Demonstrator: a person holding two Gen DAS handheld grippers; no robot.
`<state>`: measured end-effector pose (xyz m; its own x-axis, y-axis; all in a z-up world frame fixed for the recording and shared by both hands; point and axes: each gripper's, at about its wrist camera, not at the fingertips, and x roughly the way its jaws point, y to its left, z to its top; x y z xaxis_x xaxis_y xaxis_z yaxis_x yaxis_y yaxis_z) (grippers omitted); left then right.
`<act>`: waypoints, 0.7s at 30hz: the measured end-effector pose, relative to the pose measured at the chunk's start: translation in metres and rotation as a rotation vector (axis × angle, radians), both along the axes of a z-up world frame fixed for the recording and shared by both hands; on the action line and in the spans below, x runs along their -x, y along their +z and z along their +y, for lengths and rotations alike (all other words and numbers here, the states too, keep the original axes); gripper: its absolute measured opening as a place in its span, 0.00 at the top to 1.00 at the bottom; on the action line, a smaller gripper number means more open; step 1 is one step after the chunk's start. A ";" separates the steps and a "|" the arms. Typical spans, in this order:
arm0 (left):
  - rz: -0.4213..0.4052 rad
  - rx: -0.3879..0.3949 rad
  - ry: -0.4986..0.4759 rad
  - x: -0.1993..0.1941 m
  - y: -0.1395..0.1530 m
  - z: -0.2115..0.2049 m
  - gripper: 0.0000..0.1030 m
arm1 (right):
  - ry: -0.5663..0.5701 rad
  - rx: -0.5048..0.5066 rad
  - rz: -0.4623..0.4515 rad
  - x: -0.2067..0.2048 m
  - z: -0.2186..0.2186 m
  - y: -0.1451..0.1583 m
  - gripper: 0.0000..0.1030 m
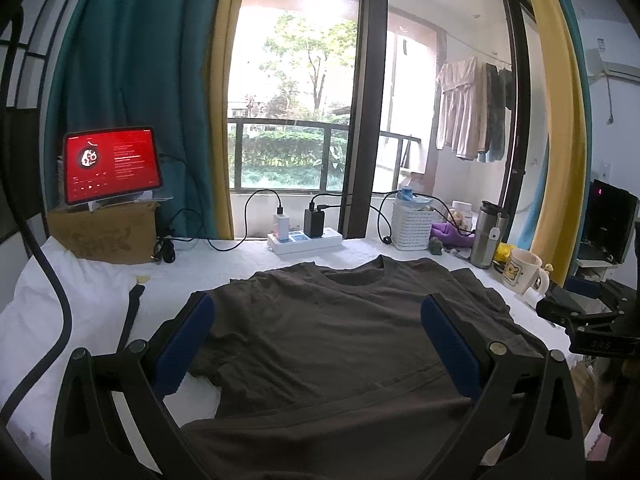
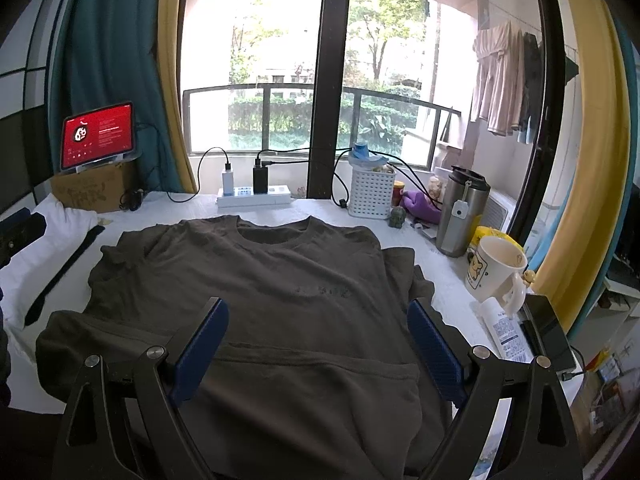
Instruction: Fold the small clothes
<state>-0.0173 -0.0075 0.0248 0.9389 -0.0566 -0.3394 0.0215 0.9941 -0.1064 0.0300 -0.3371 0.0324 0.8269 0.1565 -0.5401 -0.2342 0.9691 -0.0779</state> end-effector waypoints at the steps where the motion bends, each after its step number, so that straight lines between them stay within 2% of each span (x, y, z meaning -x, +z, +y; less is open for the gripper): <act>1: 0.000 0.000 0.002 0.000 0.000 0.000 0.01 | 0.000 0.000 0.000 0.000 0.000 0.000 0.11; 21: -0.004 -0.006 0.024 0.002 -0.001 0.002 0.01 | 0.003 -0.002 -0.001 0.000 0.001 0.001 0.11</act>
